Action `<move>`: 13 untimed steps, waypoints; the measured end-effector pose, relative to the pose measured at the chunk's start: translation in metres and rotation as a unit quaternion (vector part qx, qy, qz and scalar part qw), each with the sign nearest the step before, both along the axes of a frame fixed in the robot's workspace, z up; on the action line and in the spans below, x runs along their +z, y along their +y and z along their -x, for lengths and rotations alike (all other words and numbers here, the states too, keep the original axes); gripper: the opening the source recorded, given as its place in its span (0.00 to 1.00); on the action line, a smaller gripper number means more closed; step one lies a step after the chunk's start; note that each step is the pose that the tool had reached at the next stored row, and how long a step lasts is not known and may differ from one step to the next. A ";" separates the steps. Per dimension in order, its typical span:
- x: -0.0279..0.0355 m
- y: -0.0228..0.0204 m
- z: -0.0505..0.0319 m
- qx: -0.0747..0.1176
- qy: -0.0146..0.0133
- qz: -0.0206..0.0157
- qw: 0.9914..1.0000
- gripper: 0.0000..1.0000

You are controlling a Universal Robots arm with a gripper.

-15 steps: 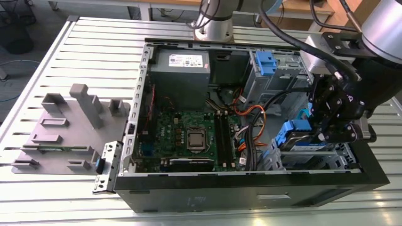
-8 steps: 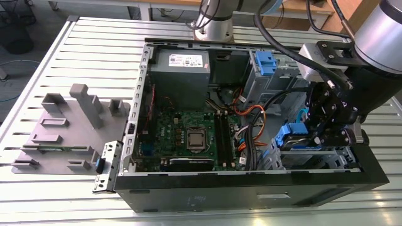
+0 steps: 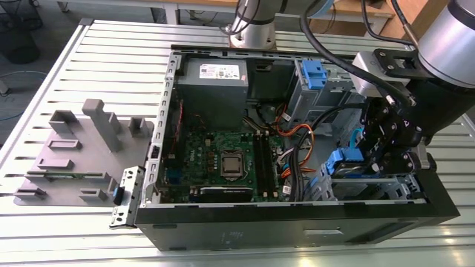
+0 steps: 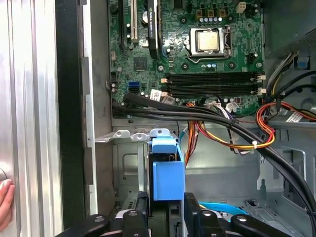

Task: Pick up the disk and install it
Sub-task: 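Insert the disk into the insertion slot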

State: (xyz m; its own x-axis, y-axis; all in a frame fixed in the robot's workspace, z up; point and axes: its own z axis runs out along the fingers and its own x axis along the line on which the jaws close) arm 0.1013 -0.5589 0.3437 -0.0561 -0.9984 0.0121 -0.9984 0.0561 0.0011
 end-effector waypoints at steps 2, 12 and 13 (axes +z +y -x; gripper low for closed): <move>0.0003 -0.0001 0.0000 0.000 0.000 0.000 1.000 0.42; -0.0005 -0.0001 0.0000 0.000 -0.001 0.000 1.000 0.42; -0.0005 -0.0001 0.0001 0.000 -0.001 0.000 1.000 0.42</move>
State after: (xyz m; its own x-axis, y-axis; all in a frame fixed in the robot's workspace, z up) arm 0.1013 -0.5590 0.3432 -0.0560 -0.9983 0.0129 -0.9984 0.0560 -0.0002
